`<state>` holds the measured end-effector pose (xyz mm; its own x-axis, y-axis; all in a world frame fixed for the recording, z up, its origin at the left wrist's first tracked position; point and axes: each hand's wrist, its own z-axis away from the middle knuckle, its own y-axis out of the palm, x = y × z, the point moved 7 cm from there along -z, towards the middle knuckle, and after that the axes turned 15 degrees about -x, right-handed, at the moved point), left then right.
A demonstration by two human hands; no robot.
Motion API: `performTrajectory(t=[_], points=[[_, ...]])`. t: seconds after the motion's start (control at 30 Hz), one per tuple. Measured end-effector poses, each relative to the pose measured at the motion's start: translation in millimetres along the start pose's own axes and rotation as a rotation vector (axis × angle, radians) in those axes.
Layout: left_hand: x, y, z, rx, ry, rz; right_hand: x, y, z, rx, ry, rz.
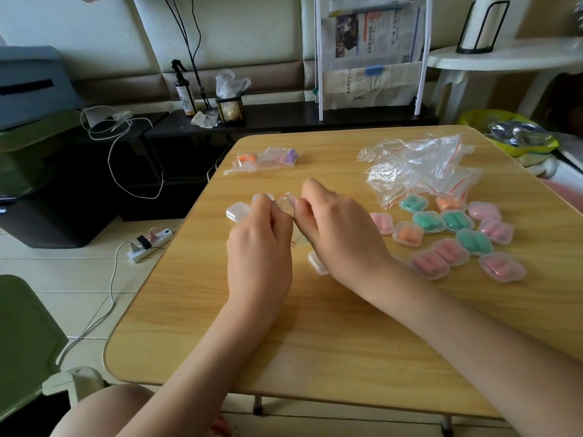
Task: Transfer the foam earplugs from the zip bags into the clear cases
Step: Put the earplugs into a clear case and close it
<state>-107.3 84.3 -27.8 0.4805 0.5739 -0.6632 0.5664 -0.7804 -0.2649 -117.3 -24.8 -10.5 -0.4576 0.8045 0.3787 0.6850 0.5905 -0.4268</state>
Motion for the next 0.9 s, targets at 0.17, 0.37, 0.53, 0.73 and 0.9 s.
performTrajectory(t=[0.17,0.37,0.53,0.73,0.9], points=[[-0.8,-5.1,-4.1,-0.029,-0.038,0.071,0.7,-4.6,-4.5,-0.003,-0.135,0.028],[-21.2,-8.1,2.9,-0.053,0.313,-0.011,0.4,9.7,2.3,0.159,-0.13,0.063],[-39.5,-5.0,16.2,-0.046,0.605,-0.06,-15.7,19.3,9.2,0.278,0.046,-0.023],[0.5,-7.2,-5.4,-0.029,-0.205,0.316,-32.5,18.0,-0.3,0.178,0.306,-0.254],[34.7,7.6,-11.3,0.087,-0.657,0.532,-32.7,18.2,-1.3,0.189,0.377,-0.423]])
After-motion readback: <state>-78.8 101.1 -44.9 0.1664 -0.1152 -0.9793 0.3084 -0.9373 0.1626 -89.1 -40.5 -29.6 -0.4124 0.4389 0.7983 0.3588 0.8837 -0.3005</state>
